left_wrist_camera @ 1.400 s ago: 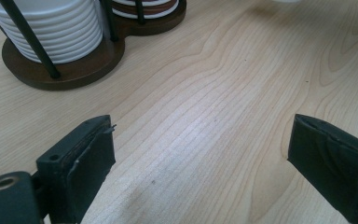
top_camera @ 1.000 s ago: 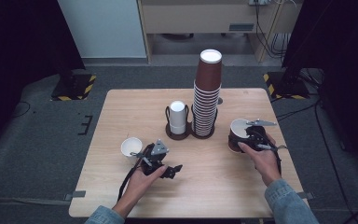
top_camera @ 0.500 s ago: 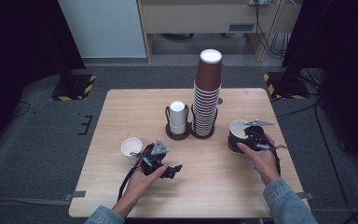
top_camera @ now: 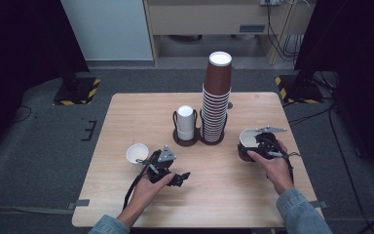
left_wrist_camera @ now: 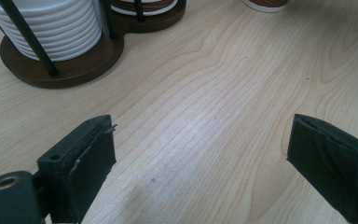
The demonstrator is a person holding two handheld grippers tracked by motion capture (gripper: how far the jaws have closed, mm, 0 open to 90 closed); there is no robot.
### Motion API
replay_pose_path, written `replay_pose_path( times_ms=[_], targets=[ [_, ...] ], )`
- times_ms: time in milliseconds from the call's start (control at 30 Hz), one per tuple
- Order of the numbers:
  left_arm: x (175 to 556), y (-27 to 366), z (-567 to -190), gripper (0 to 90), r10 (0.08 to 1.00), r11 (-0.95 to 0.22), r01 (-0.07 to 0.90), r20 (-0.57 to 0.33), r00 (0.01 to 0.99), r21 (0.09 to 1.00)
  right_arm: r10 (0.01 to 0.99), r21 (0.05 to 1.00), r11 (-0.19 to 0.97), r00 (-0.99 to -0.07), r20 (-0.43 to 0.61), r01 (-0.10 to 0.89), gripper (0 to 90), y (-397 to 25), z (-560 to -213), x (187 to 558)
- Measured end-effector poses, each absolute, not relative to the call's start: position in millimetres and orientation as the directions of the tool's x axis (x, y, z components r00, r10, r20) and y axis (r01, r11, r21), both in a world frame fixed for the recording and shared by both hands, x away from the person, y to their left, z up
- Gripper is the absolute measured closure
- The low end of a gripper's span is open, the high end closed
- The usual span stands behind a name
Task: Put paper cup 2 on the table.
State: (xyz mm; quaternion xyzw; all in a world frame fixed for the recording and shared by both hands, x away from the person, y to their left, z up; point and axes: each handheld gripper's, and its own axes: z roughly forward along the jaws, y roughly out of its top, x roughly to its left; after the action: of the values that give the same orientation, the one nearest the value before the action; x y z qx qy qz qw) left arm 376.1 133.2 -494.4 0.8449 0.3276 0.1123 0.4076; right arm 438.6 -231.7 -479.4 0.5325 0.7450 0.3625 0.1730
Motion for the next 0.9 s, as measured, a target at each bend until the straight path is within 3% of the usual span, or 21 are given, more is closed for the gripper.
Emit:
replay_pose_path(
  times_ms=[900],
  targets=[
    [376,132,-495,6.8,0.643,-0.456,0.461,-0.076,0.762,0.761,0.904,0.730,0.208,-0.413,0.111,0.651,3.8,-242,-481,427]
  ],
)
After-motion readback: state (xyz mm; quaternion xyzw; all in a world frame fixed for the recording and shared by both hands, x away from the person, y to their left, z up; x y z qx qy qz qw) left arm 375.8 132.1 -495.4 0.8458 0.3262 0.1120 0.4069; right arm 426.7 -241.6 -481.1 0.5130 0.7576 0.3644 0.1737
